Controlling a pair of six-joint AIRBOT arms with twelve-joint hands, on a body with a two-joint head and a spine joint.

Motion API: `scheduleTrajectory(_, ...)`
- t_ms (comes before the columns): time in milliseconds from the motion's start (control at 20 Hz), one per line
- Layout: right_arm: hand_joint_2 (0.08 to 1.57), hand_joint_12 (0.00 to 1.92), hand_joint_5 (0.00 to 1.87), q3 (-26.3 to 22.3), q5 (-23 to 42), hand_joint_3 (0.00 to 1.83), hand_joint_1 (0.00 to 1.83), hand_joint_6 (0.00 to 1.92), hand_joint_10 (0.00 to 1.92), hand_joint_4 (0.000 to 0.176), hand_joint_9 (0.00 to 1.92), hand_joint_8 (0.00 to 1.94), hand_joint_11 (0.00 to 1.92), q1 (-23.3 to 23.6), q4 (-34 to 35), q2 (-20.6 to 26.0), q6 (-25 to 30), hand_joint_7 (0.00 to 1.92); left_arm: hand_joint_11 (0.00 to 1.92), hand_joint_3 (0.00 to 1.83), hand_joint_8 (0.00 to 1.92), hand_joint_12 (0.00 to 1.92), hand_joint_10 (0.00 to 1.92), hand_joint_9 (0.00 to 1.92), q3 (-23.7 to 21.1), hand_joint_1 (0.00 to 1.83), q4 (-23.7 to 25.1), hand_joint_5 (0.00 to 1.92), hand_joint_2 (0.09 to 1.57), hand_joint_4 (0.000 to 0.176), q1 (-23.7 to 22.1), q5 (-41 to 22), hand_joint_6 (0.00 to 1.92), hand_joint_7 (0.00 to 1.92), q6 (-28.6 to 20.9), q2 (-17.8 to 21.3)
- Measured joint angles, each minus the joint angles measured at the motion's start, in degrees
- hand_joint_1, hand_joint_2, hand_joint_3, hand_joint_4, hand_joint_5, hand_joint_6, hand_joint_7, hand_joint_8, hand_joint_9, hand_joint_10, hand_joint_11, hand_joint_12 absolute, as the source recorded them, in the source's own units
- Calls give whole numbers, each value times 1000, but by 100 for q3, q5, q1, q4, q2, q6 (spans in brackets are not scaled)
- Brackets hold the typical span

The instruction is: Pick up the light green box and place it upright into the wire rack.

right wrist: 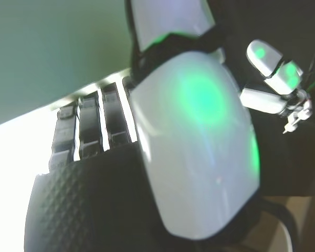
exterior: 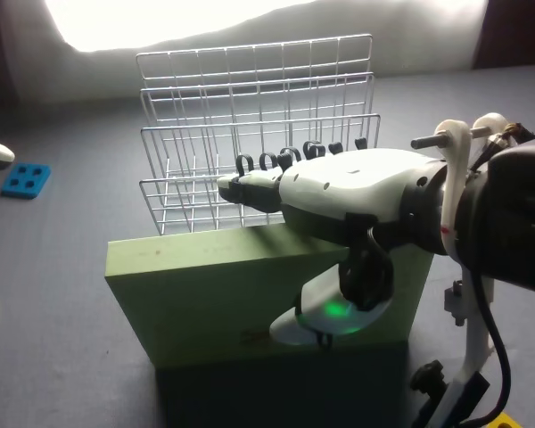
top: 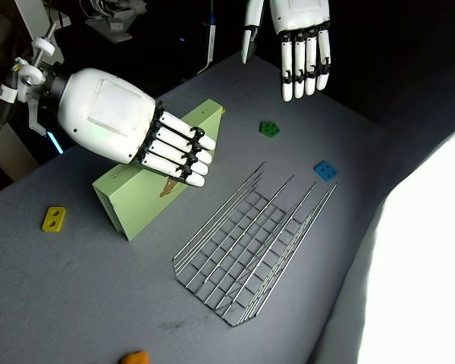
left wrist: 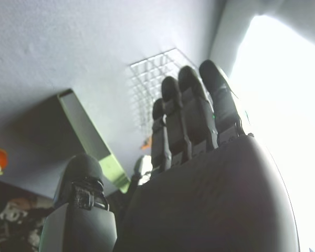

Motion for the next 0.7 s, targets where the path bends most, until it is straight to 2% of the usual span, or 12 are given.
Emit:
scheduleTrajectory(150, 967, 50, 64, 20, 7, 1, 1006, 0, 5, 0, 101, 1, 0, 0, 9, -11, 2, 88, 0, 0, 5, 586, 8, 216, 0, 159, 0, 220, 1234, 23, 0, -4, 9, 280, 0, 0)
scheduleTrajectory(700, 953, 111, 72, 105, -74, 0, 1041, 8, 5, 0, 108, 4, 0, -13, -28, -33, 4, 119, 0, 5, 0, 511, 0, 173, 0, 101, 0, 172, 1254, 23, 0, -7, 1, 224, 0, 0)
